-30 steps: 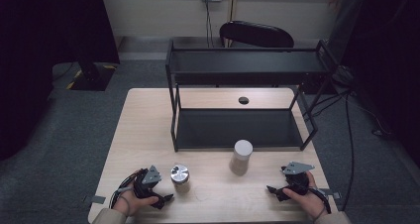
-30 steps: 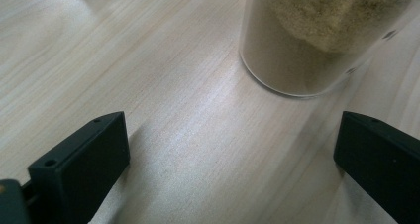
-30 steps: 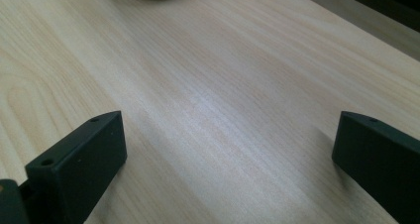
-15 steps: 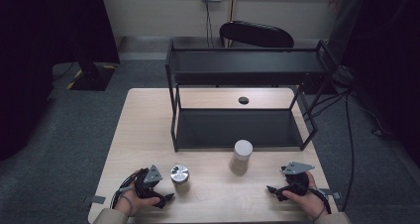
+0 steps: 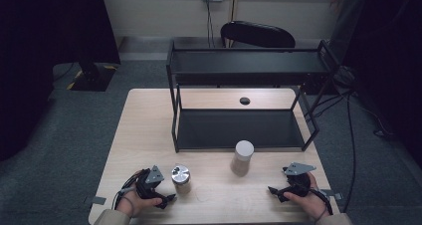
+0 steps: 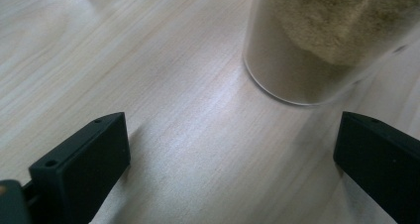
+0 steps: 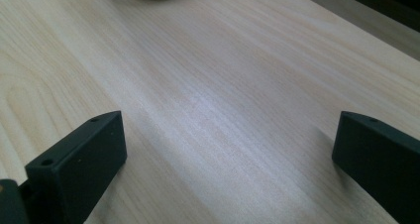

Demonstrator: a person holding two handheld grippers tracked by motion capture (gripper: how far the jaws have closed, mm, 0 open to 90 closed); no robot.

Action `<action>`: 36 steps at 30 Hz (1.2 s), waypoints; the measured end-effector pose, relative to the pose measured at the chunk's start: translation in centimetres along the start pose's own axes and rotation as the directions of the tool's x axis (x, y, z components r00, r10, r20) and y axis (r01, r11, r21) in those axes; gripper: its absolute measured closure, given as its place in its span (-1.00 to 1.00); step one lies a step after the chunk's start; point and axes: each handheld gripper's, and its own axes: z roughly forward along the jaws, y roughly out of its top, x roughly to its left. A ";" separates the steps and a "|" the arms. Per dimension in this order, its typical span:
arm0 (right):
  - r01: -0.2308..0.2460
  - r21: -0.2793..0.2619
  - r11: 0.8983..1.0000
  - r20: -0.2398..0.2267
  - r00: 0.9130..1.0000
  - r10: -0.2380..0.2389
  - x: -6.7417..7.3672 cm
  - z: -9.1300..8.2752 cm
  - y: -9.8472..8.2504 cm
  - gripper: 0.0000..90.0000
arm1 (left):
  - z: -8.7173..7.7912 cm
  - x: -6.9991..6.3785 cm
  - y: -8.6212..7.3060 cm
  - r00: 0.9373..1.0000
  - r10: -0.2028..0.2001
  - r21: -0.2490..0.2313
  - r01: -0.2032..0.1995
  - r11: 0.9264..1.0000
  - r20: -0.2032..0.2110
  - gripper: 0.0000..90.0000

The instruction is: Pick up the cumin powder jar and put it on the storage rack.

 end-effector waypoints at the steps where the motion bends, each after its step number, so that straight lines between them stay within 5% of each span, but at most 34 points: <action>1: 0.000 0.000 1.000 0.000 1.000 0.000 0.0 0.0 0.0 -1.00 | 0.0 0.0 0.0 1.000 0.002 0.002 -0.002 1.000 0.005 -0.97; 36: 0.000 -0.001 1.000 0.000 1.000 0.000 0.0 0.0 0.0 -1.00 | 0.3 -0.6 0.7 0.993 -0.024 -0.118 0.038 0.992 0.120 -0.98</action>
